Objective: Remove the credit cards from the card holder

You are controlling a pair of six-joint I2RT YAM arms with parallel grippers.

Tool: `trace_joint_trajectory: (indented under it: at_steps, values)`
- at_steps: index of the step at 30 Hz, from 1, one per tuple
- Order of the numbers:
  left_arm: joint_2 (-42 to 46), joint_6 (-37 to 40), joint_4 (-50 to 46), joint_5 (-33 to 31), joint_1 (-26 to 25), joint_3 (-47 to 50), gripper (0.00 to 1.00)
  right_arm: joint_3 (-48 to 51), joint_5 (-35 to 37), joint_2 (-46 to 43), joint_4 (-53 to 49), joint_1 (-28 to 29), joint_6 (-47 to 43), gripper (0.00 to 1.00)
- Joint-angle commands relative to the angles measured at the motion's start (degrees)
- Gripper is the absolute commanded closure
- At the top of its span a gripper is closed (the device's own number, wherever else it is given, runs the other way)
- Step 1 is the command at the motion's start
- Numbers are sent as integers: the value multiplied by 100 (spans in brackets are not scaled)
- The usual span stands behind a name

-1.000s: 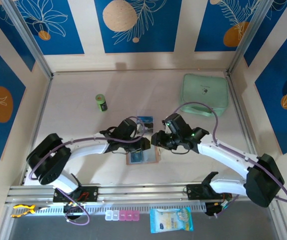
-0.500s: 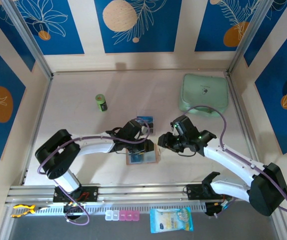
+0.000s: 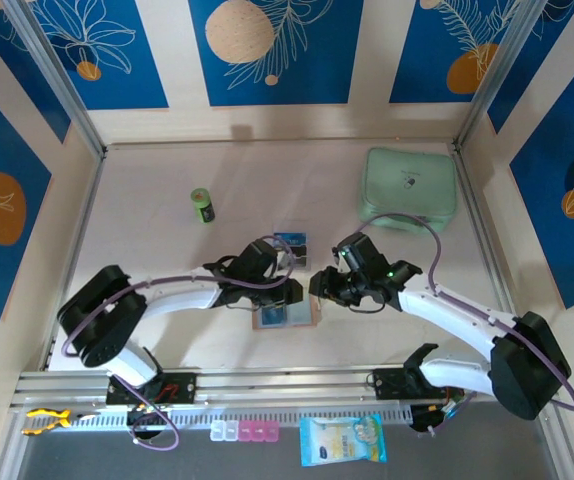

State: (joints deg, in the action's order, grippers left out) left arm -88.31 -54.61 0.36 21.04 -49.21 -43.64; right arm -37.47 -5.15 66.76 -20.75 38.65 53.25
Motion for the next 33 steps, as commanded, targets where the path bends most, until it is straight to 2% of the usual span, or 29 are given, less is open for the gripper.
trace_joint_trajectory:
  at_steps: [1, 7, 14, 21, 28, 33]
  values:
    - [423, 165, -284, -169, 154, 274, 60, -75, -144, 196, 206, 152, 92, 62]
    - [1001, 183, -467, -259, 377, 757, 65, -261, -145, 744, 413, 477, 156, 65]
    - [1500, 188, -623, -341, 702, 1226, 78, -504, -171, 1419, 778, 821, 267, 69]
    - [1410, 310, -605, -81, 943, 1283, 87, -823, -203, 1990, 833, 1002, 212, 72]
    - [1047, 303, -385, 224, 999, 1251, 90, -1100, -260, 2443, 848, 1026, 157, 73]
    - [962, 345, -443, 189, 1002, 1254, 91, -1221, -285, 2610, 836, 1022, 114, 74]
